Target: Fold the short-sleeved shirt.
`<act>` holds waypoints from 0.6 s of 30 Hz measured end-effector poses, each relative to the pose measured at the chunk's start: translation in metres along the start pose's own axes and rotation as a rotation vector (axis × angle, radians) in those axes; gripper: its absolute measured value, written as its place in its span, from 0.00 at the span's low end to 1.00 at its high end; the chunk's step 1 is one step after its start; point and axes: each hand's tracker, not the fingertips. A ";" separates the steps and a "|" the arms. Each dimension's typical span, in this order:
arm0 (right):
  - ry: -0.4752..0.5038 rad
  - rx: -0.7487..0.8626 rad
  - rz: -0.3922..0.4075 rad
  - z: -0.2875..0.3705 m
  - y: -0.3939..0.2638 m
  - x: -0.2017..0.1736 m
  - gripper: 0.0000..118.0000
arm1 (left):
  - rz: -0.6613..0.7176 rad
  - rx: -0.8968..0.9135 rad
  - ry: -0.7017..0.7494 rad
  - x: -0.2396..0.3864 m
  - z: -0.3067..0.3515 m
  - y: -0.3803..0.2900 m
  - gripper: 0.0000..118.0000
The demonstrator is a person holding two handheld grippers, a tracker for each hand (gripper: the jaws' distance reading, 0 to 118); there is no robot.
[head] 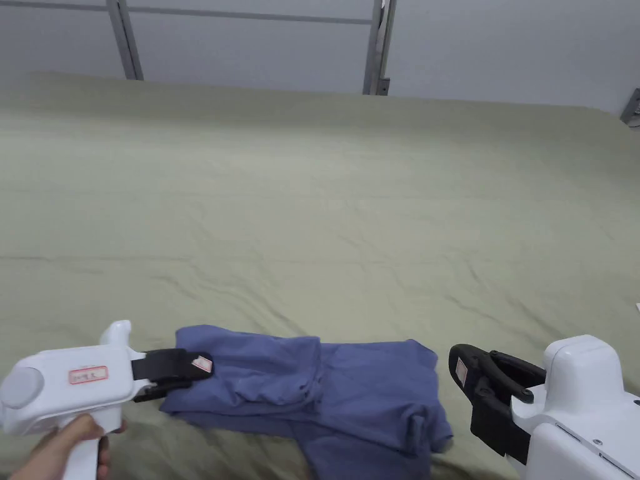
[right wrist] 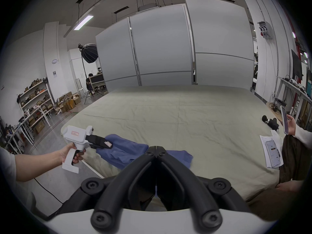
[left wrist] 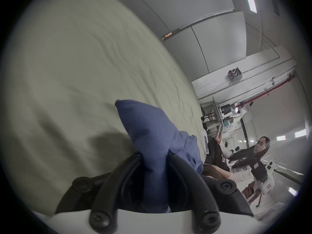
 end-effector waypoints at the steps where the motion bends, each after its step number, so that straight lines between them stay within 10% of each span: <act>1: 0.007 0.002 -0.002 0.000 0.000 0.000 0.02 | 0.012 -0.003 0.010 -0.003 0.012 0.005 0.15; 7: 0.025 0.010 -0.023 0.001 -0.002 0.001 0.02 | -0.027 -0.014 0.231 -0.006 0.082 0.035 0.15; 18: 0.032 0.020 -0.055 0.010 -0.007 0.015 0.02 | -0.135 -0.038 0.035 0.088 0.052 0.058 0.15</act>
